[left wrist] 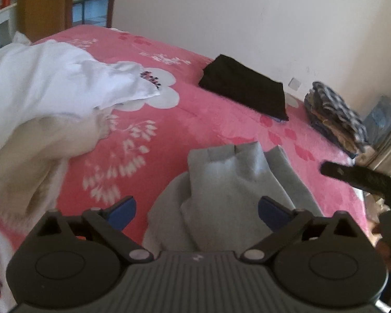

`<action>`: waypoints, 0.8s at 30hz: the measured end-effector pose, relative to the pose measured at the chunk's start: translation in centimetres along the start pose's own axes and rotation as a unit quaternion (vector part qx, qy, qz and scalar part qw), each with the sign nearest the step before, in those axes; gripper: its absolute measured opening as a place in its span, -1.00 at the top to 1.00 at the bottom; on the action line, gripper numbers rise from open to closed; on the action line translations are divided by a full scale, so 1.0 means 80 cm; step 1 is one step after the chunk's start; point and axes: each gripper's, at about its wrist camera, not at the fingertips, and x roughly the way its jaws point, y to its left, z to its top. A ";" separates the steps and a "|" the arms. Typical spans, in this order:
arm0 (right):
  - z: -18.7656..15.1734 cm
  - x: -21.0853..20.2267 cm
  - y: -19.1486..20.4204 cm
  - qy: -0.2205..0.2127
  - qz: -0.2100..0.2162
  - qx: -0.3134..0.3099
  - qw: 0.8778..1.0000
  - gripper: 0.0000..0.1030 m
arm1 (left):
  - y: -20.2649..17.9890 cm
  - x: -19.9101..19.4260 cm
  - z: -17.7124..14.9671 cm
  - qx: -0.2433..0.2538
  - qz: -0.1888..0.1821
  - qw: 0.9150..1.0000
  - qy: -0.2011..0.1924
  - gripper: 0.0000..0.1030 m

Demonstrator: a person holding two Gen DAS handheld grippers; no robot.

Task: Fold clothes
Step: 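Grasp the grey garment with the left gripper while the right gripper grasps it too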

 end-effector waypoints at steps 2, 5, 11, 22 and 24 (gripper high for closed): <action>0.015 0.049 -0.011 0.033 0.022 0.028 0.999 -0.97 | -0.007 0.031 0.007 0.024 0.005 1.000 0.017 -0.80; 0.028 0.121 -0.026 0.092 0.053 0.073 0.992 -0.96 | -0.021 0.079 0.010 0.060 0.006 0.996 0.061 -0.52; 0.005 0.175 -0.039 0.184 0.096 0.148 0.967 -0.11 | -0.041 0.113 -0.004 0.083 -0.011 0.991 0.103 0.62; -0.034 0.045 -0.059 0.106 0.192 0.169 0.961 0.82 | -0.079 0.026 -0.067 0.174 -0.077 0.980 0.062 0.94; -0.045 0.006 -0.060 0.097 0.206 0.157 0.961 0.83 | -0.089 0.004 -0.089 0.194 -0.095 0.975 0.059 0.94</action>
